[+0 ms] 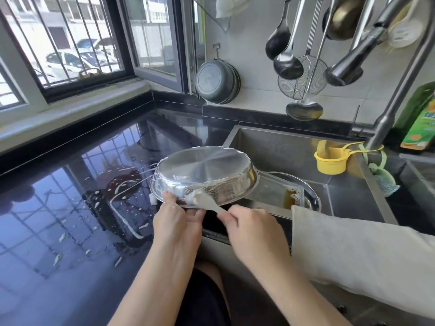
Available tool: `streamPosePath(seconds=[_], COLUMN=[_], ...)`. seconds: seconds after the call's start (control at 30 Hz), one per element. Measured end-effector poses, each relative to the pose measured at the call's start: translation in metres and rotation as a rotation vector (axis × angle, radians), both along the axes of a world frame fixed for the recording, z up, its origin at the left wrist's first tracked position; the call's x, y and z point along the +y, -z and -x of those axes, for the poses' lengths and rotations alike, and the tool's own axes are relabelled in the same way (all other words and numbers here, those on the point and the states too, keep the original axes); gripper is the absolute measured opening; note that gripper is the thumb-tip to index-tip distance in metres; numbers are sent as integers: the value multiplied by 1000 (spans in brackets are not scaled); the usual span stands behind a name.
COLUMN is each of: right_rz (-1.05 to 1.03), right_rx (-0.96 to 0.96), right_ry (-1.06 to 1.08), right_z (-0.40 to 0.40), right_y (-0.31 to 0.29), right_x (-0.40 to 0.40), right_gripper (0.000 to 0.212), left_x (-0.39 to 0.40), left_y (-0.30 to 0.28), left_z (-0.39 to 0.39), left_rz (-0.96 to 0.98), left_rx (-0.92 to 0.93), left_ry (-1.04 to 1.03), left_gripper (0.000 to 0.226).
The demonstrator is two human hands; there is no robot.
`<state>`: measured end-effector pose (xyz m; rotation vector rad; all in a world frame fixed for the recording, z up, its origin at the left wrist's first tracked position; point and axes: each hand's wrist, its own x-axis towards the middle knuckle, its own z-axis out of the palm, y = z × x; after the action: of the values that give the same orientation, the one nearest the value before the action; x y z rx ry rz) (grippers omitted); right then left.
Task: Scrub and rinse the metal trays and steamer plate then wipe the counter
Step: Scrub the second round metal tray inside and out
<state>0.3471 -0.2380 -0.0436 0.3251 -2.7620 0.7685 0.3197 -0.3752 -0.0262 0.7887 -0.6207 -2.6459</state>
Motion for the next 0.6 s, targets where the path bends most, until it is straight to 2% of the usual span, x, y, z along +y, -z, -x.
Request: streamPosePath(seconds=[0.23, 0.4, 0.5, 0.6], right_rz=[19, 5, 5, 36], right_rx=[-38, -24, -16, -2], right_ry=[163, 8, -67, -65], right_z=[31, 14, 2, 5], right_y=[5, 8, 11, 14], right_x=[67, 23, -8, -10], right_gripper=[44, 45, 42, 44], left_x=[-23, -23, -5, -12], left_y=[-1, -4, 10, 11], left_z=[4, -9, -17, -12], left_rz=[28, -23, -48, -56], left_rx=[3, 227, 184, 158], left_ry=[14, 37, -27, -160], left_gripper=[24, 37, 39, 29])
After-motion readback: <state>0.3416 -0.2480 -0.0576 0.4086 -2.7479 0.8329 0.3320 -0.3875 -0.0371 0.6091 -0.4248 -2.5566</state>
